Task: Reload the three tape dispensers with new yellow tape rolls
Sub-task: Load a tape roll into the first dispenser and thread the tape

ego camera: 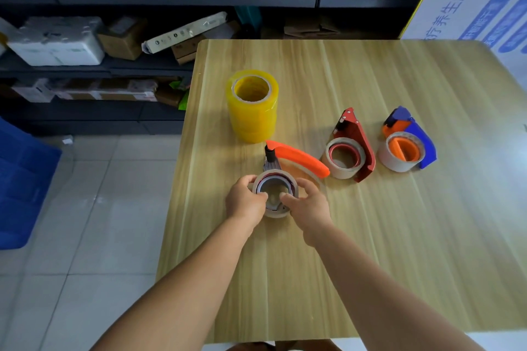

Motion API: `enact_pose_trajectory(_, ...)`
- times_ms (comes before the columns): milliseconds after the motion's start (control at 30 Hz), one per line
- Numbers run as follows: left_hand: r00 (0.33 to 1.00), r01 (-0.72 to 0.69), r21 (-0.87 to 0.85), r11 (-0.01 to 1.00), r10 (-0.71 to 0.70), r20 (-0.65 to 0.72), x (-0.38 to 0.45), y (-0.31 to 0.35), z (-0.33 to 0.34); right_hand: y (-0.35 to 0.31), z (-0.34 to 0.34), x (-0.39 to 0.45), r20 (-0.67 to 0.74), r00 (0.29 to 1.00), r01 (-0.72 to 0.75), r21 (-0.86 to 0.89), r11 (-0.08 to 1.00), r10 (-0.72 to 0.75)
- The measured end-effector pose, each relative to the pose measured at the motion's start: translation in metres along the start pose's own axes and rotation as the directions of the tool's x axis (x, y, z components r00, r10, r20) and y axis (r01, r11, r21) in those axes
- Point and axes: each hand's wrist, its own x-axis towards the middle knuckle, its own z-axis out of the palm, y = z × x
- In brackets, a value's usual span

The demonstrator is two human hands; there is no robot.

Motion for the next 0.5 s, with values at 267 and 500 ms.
enact_pose_trajectory(267, 0.999, -0.047, 0.054, 0.997, 0.046, 0.013, 0.001, 0.009, -0.002, 0.0, -0.009, 0.01, 0.115, 0.993, -0.031, 0.03, 0.999, 0.027)
enact_pose_trajectory(500, 0.992, -0.113, 0.138, 0.984, 0.104, 0.073, -0.008, 0.01, 0.005, -0.005, -0.018, 0.012, -0.006, 0.999, 0.033, -0.008, 0.999, -0.033)
